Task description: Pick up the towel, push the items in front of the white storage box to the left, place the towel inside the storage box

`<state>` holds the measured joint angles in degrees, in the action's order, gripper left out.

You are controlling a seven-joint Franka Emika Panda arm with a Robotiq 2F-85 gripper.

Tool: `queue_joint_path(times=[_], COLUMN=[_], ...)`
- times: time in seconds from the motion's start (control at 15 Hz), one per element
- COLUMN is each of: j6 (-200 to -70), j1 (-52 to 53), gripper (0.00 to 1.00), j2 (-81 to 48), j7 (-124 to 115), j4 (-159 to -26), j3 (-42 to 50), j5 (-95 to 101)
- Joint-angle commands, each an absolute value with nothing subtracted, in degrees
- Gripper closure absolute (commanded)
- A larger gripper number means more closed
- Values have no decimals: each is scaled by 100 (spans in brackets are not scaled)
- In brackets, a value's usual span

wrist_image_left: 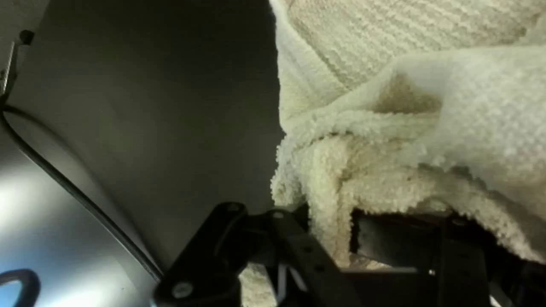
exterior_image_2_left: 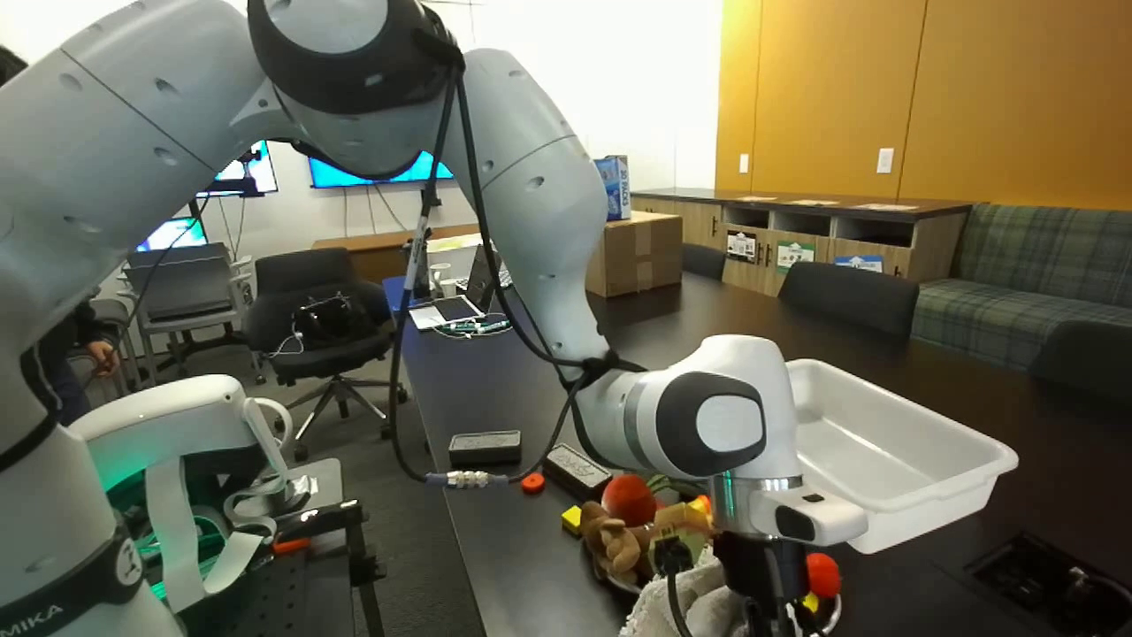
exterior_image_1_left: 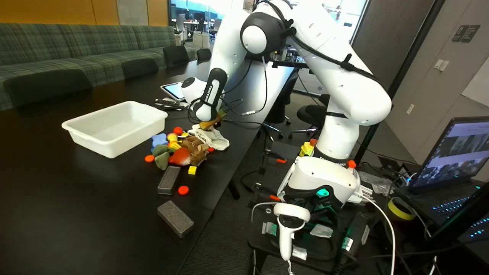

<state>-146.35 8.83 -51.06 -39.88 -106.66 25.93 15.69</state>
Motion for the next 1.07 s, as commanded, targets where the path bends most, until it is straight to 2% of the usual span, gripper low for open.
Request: queue_joint_path(times=[0.0,1.0], j6=[-14306,-12954], j1=[1108,1798], gripper=[86,86], j2=[-5276,-4910], j7=[-4044,-4283], j4=[-10545,-10119], j3=[2392,608], j5=[1567,1071])
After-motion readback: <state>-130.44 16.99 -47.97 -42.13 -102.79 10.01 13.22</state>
